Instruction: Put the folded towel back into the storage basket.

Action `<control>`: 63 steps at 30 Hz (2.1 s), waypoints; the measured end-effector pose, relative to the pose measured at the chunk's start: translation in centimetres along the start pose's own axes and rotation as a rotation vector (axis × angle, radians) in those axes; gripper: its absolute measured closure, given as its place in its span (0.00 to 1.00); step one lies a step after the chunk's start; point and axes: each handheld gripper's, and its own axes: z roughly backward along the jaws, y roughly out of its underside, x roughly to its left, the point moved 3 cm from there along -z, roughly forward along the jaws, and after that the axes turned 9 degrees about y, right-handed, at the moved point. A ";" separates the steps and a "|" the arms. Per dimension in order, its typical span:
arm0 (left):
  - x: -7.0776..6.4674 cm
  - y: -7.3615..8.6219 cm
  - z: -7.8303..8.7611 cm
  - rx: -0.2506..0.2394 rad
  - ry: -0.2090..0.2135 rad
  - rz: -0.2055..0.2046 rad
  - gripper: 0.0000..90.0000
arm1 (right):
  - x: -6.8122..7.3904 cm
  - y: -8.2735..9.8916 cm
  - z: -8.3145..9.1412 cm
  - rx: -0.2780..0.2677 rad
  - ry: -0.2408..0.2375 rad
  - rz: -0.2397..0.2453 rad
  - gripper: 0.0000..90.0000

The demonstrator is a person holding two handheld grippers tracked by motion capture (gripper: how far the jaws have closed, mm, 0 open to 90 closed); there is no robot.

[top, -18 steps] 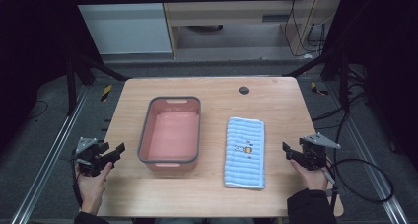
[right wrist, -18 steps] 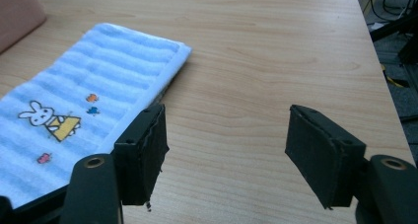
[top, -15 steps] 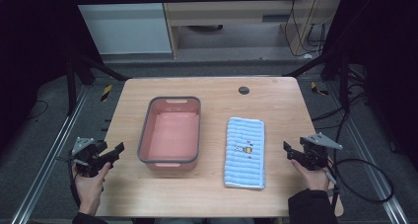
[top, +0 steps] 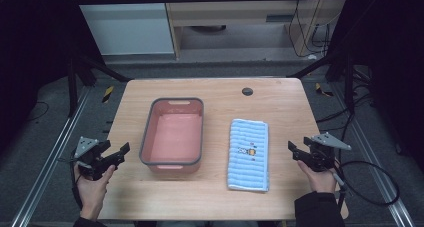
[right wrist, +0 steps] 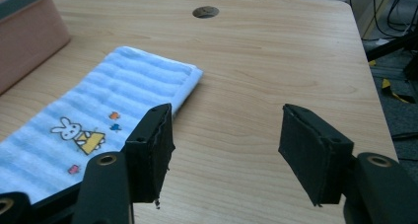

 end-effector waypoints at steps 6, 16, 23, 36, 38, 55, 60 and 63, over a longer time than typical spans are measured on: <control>-0.9 -0.5 0.1 -0.005 0.024 -0.008 0.27 | 0.2 -0.6 0.4 -0.009 -0.010 0.004 0.42; -2.9 -1.3 0.2 -0.022 0.060 -0.031 0.28 | 0.3 -1.8 0.6 -0.024 -0.035 -0.014 0.44; -4.3 -1.5 -0.5 -0.014 0.088 -0.060 0.28 | 0.8 -2.9 0.5 -0.039 -0.060 -0.015 0.44; -7.6 -3.7 -1.7 -0.057 0.153 -0.083 0.29 | 0.5 -4.2 0.4 -0.058 -0.060 -0.010 0.46; -8.6 -3.9 -2.2 -0.059 0.166 -0.094 0.29 | 0.6 -4.6 0.5 -0.058 -0.071 -0.012 0.47; -13.0 -3.6 -5.0 -0.032 0.225 -0.134 0.32 | 1.3 -6.1 -0.1 -0.078 -0.089 -0.037 0.45; -14.0 -3.4 -5.8 -0.023 0.234 -0.139 0.32 | 1.7 -6.4 -0.4 -0.077 -0.095 -0.028 0.45; -14.7 -3.3 -6.3 -0.019 0.241 -0.143 0.32 | 1.8 -6.4 -0.5 -0.075 -0.098 -0.024 0.46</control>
